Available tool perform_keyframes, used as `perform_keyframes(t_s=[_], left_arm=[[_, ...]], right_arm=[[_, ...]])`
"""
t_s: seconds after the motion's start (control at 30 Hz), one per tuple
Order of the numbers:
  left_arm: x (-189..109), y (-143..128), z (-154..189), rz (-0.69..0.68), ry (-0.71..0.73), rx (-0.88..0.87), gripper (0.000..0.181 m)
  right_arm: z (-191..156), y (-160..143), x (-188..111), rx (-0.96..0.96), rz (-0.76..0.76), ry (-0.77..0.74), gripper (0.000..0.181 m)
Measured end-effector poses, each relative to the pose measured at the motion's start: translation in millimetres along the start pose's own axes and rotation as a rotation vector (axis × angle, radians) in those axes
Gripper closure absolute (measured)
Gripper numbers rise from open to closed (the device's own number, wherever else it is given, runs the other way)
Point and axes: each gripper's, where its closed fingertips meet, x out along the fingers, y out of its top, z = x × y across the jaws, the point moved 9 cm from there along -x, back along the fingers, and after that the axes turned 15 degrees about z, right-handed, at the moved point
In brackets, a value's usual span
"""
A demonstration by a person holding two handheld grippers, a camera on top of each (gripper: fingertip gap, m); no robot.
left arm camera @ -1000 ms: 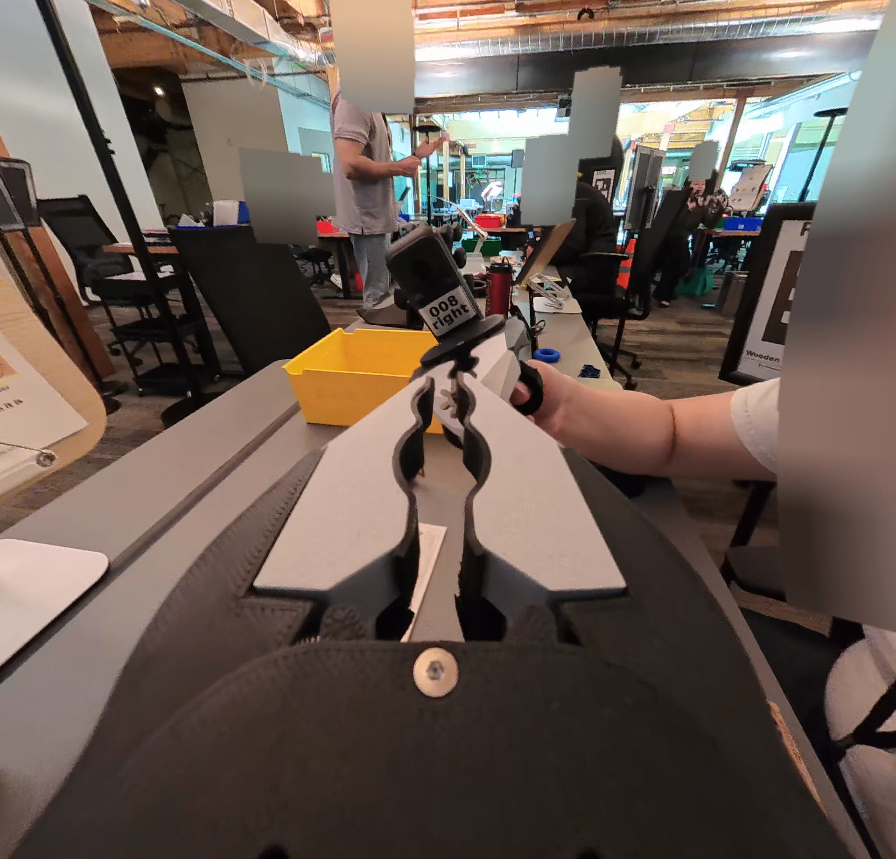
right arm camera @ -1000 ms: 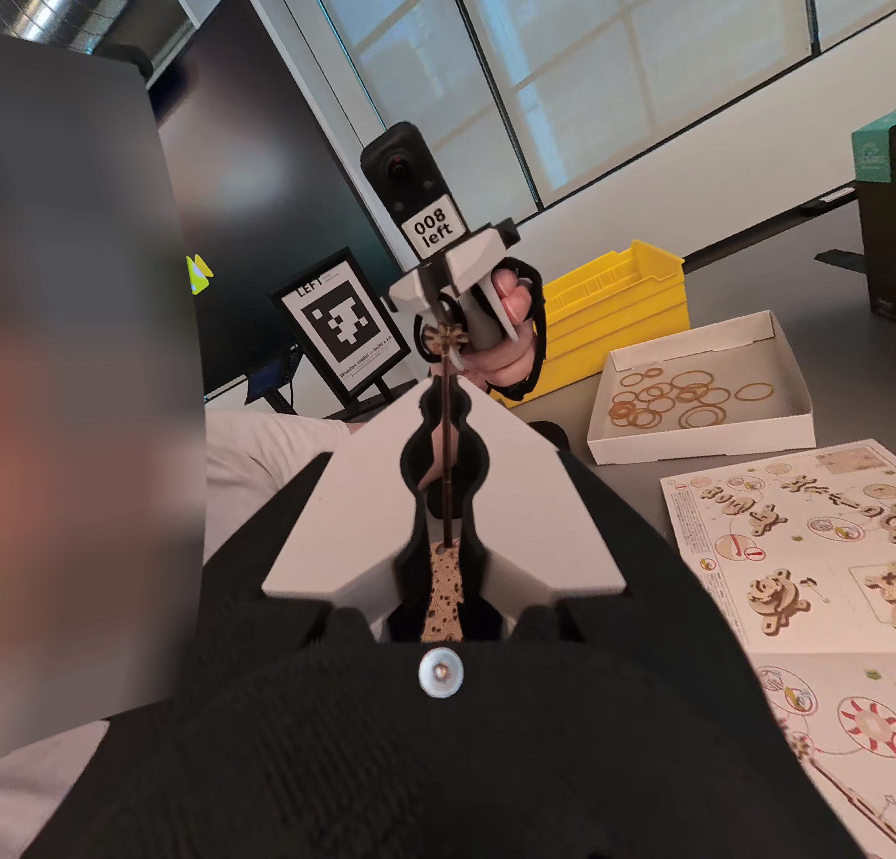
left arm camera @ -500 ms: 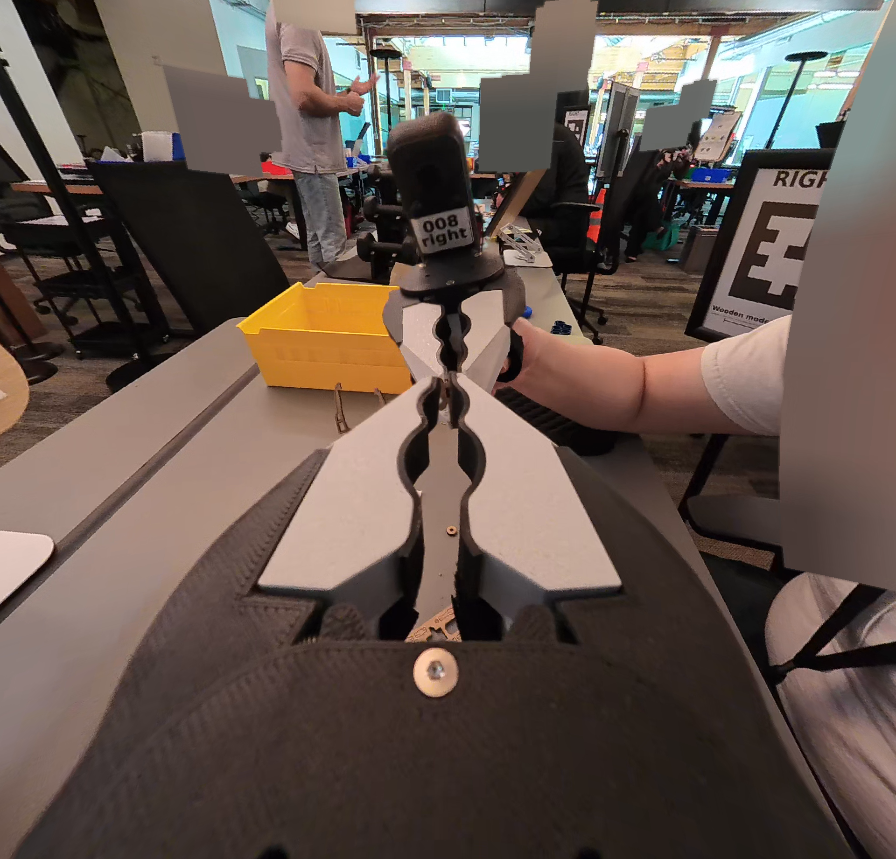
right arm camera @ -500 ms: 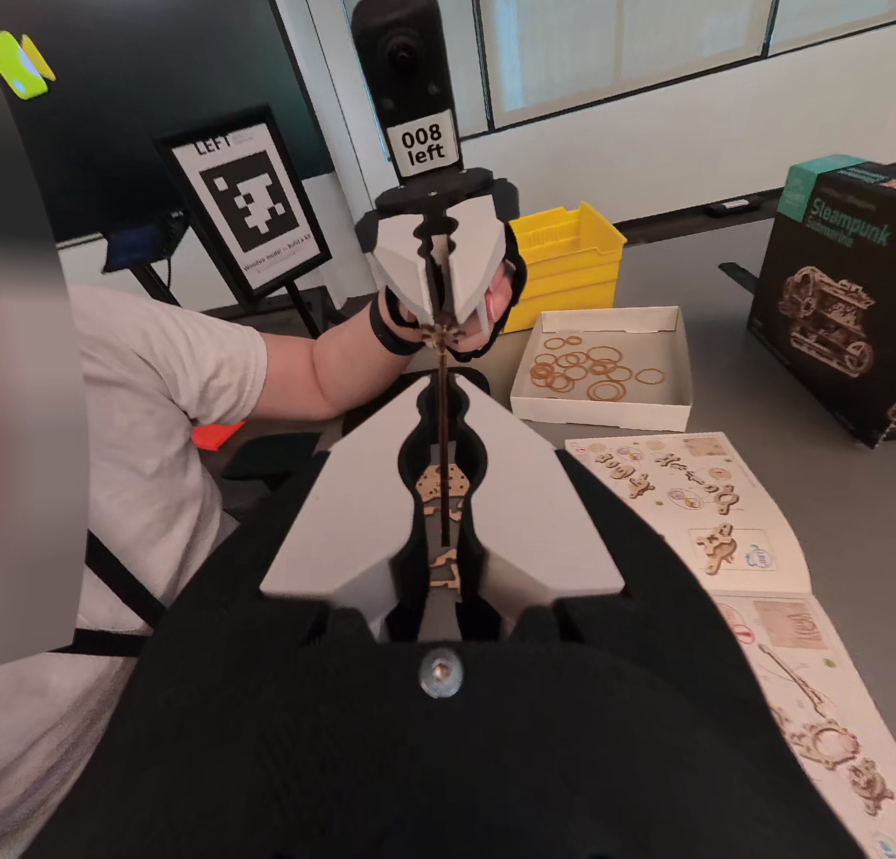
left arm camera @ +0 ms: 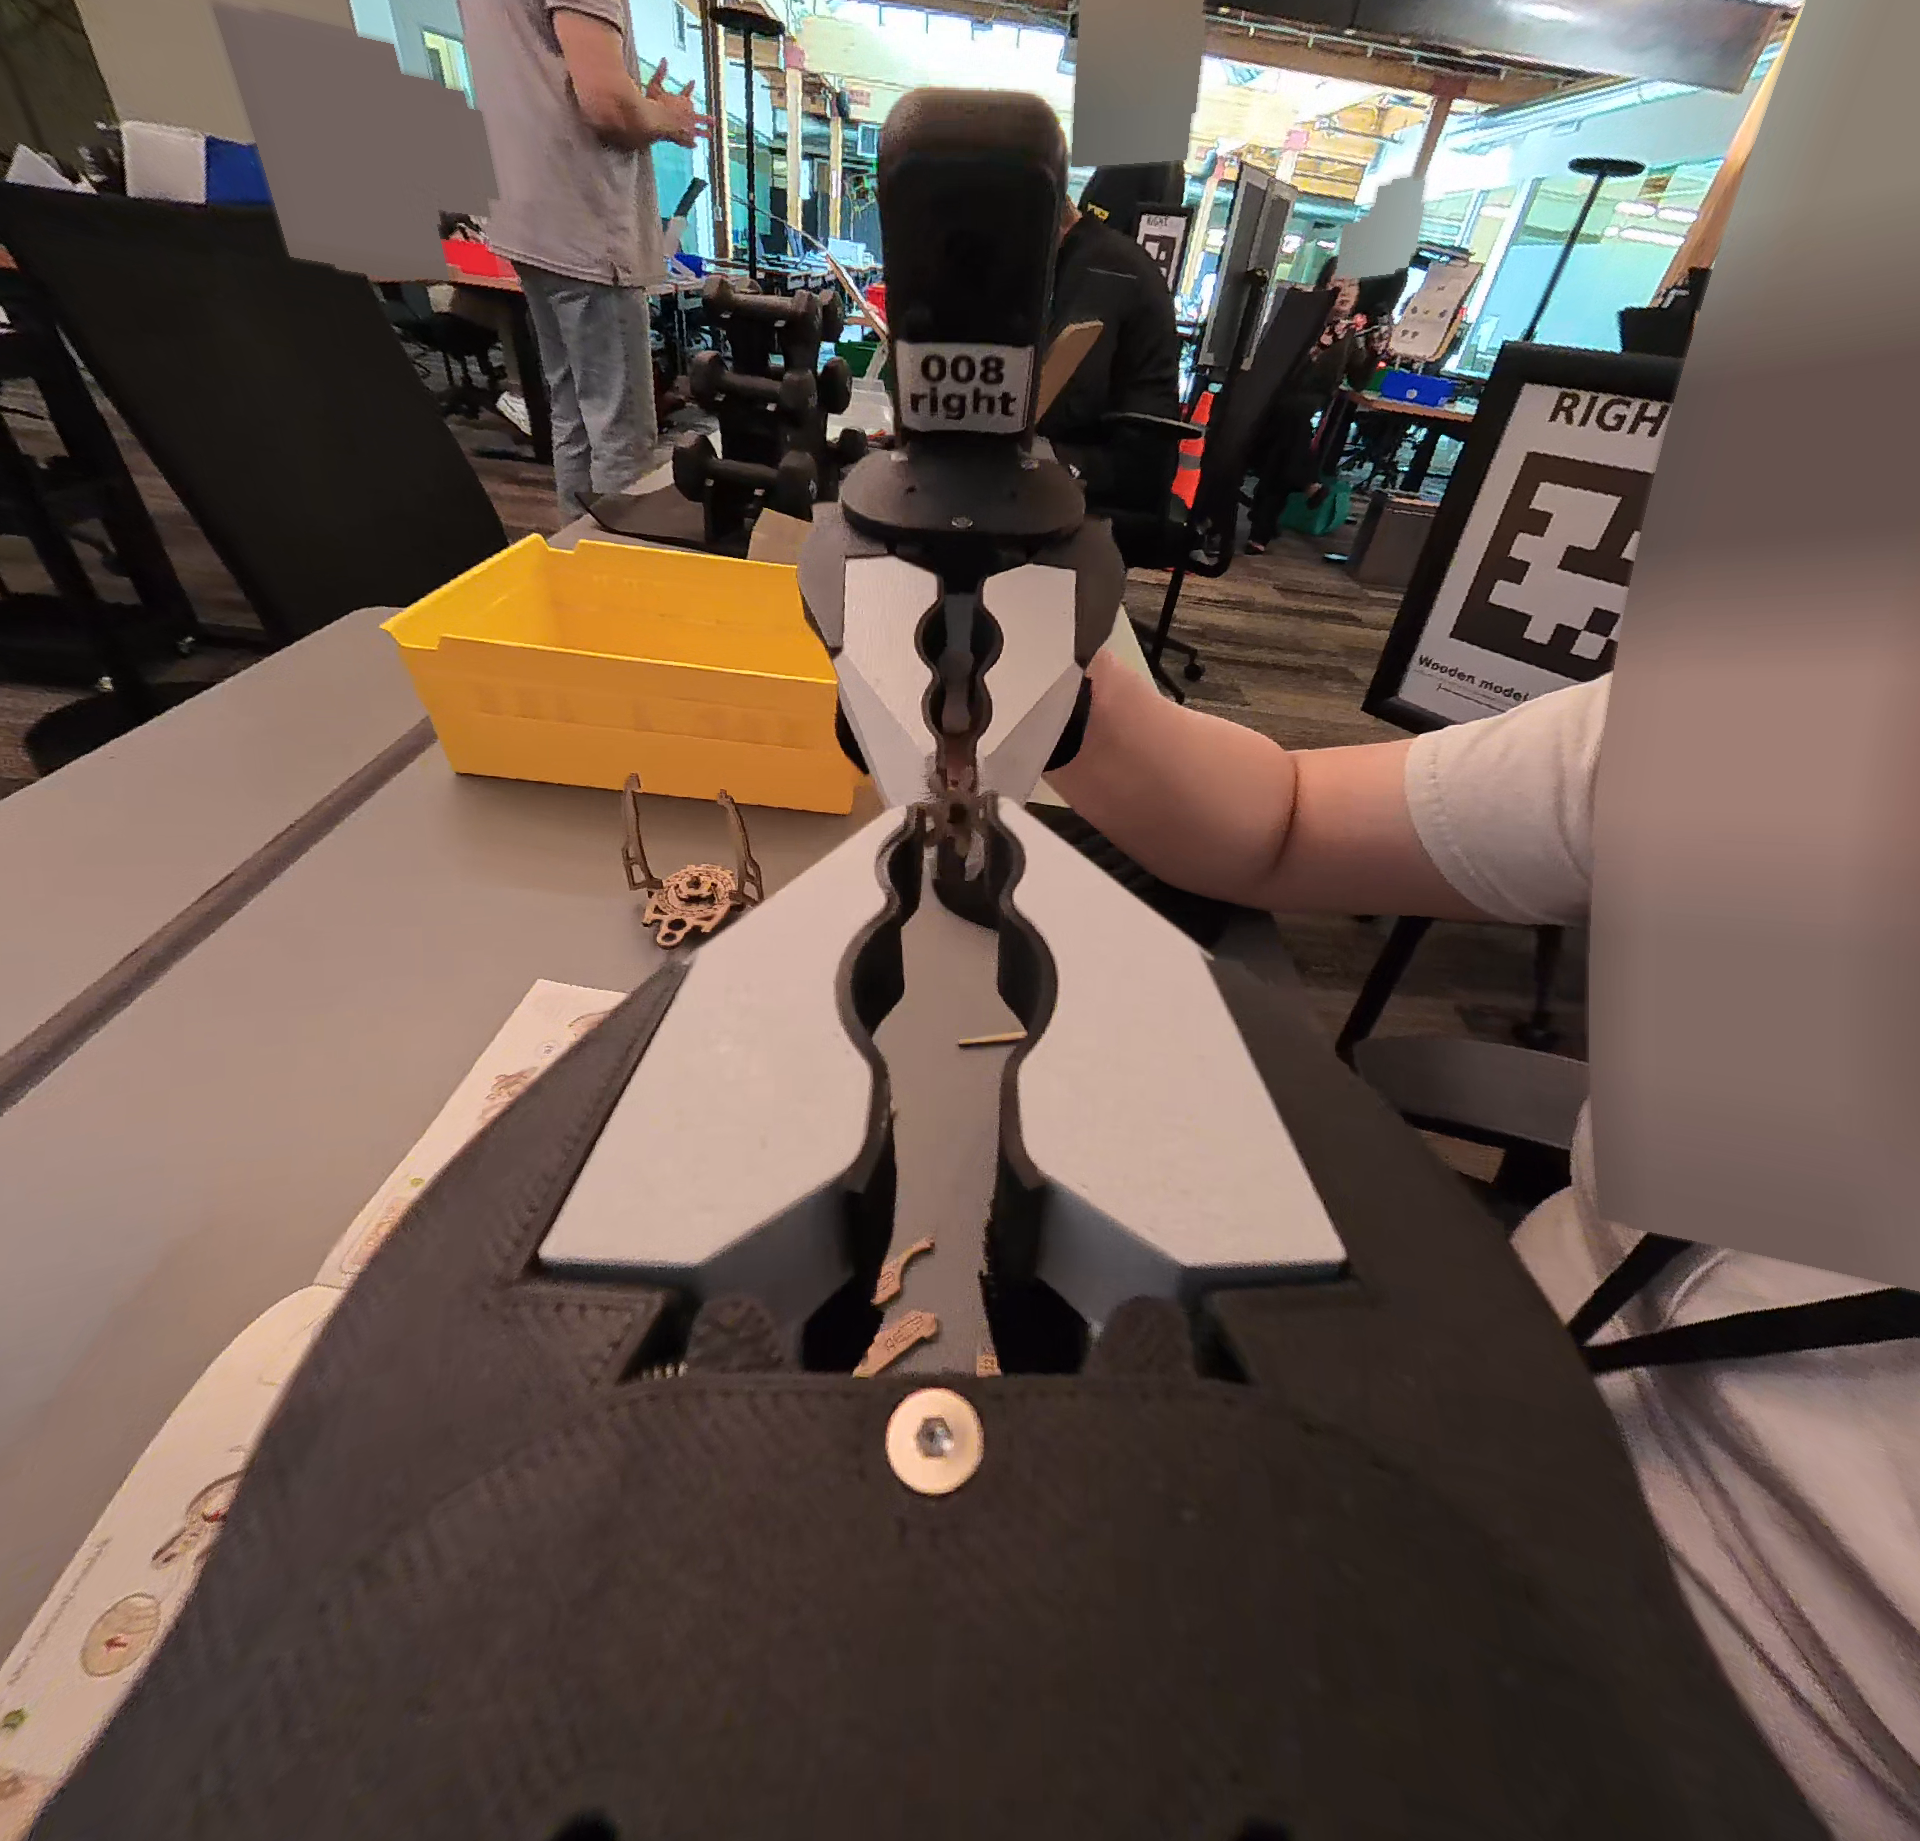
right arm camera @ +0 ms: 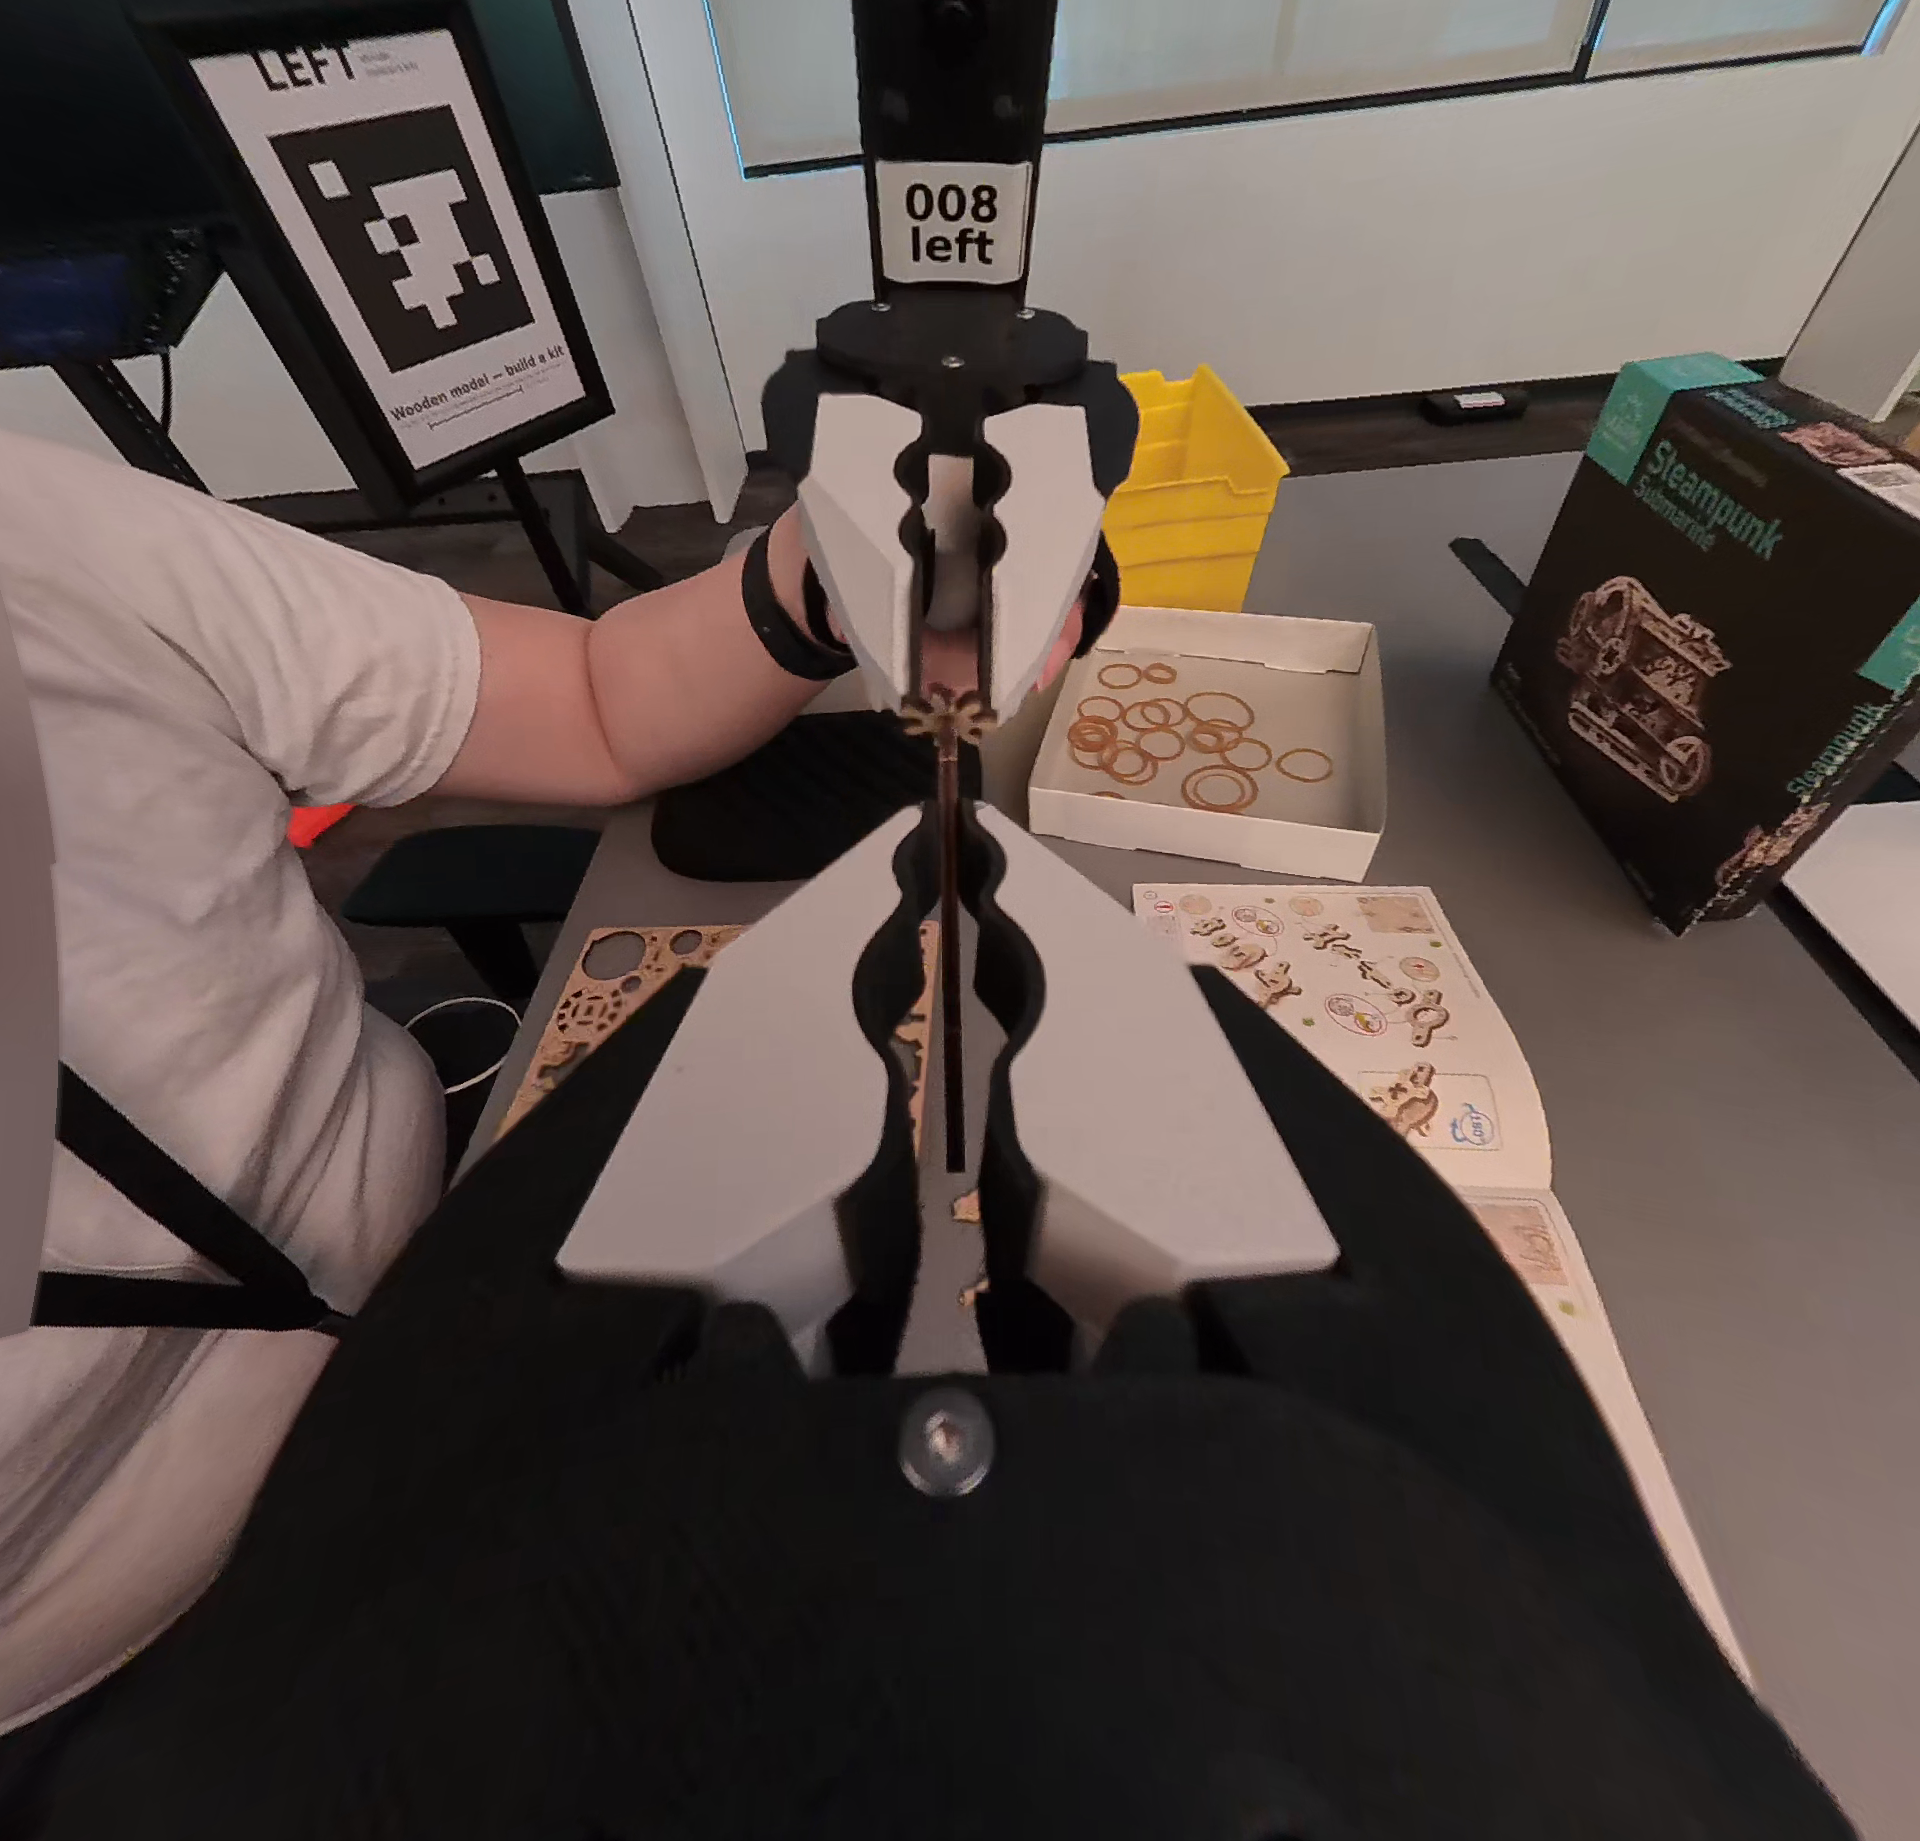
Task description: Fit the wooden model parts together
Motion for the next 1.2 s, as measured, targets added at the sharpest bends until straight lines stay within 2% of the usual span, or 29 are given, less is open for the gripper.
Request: perform_keyframes(t_s=[0.33, 0.5, 0.7, 0.97, 1.2], left_arm=[[4.3, -2.9, 3.1, 0.02, -0.047, -0.03, 0.173], [8.0, -4.9, 9.4, -0.024, -0.023, 0.087, 0.173], [9.8, -3.4, 15.7, -0.029, -0.02, 0.13, 0.173], [10.5, -3.8, 18.1, -0.073, 0.016, 0.208, 0.178], [10.3, -2.4, 20.9, -0.08, -0.023, 0.213, 0.177]], right_arm=[[-12.7, 3.7, -4.0, -0.173, -0.059, -0.036, 0.181], [-18.1, 2.5, -6.9, -0.252, -0.117, -0.082, 0.181], [-26.9, 6.9, -6.5, -0.321, -0.158, -0.113, 0.181], [-27.8, 7.6, -5.3, -0.285, -0.205, -0.168, 0.181], [-29.4, 6.3, -5.1, -0.3, -0.205, -0.124, 0.181]])
